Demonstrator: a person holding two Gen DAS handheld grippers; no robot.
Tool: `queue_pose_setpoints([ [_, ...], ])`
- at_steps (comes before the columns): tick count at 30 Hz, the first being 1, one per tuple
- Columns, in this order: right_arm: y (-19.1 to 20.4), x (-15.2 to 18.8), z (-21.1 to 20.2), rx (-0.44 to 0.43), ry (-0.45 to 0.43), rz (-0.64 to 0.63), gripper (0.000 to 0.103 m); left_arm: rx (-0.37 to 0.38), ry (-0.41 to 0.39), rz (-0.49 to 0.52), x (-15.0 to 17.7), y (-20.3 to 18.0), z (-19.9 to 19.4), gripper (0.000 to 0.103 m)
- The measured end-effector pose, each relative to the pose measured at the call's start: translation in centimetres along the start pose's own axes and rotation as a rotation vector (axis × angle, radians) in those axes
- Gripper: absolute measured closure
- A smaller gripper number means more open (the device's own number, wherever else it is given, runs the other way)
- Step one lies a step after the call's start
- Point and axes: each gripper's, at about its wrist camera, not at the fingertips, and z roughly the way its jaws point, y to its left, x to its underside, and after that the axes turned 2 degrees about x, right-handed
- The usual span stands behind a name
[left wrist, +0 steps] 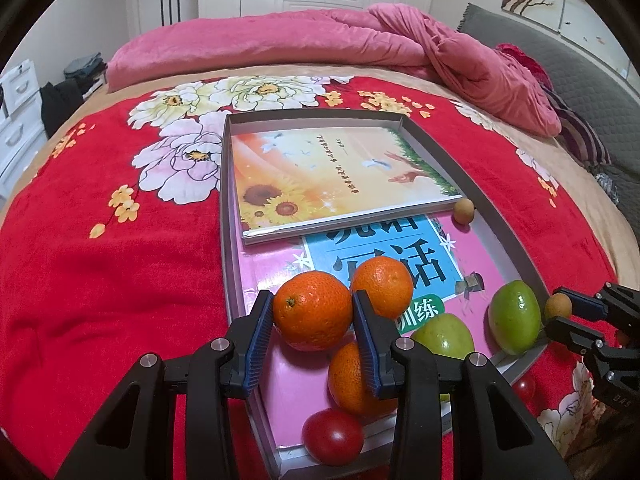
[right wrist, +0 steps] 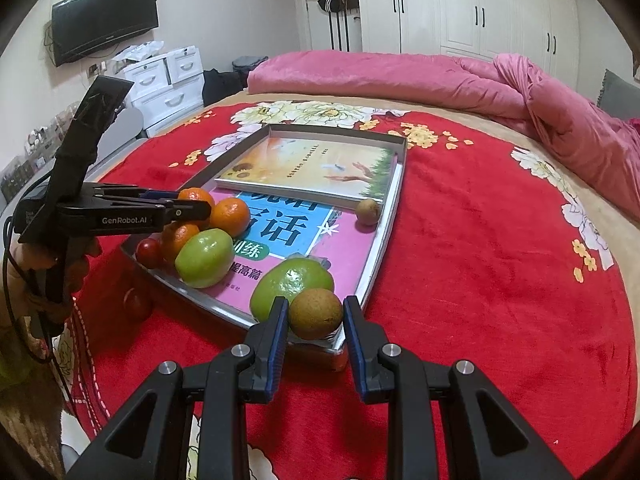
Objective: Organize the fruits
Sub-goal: 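Open right tool to release brown fruit in tray while left releases tangerine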
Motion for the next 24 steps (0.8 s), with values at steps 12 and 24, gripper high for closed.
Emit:
queue_pose_setpoints([
  [12,-0.51,-0.04,-0.26,-0.028,-0.007,0.043,0.066,0.002,0.001,-0.002,-0.01,0.04,-0.02,0.062],
  [24,-0.8,-0.36,-0.95,-0.033,-0.038,0.07,0.051,-0.005,-0.012,-0.015,0.14,0.36,-0.61,0.051],
])
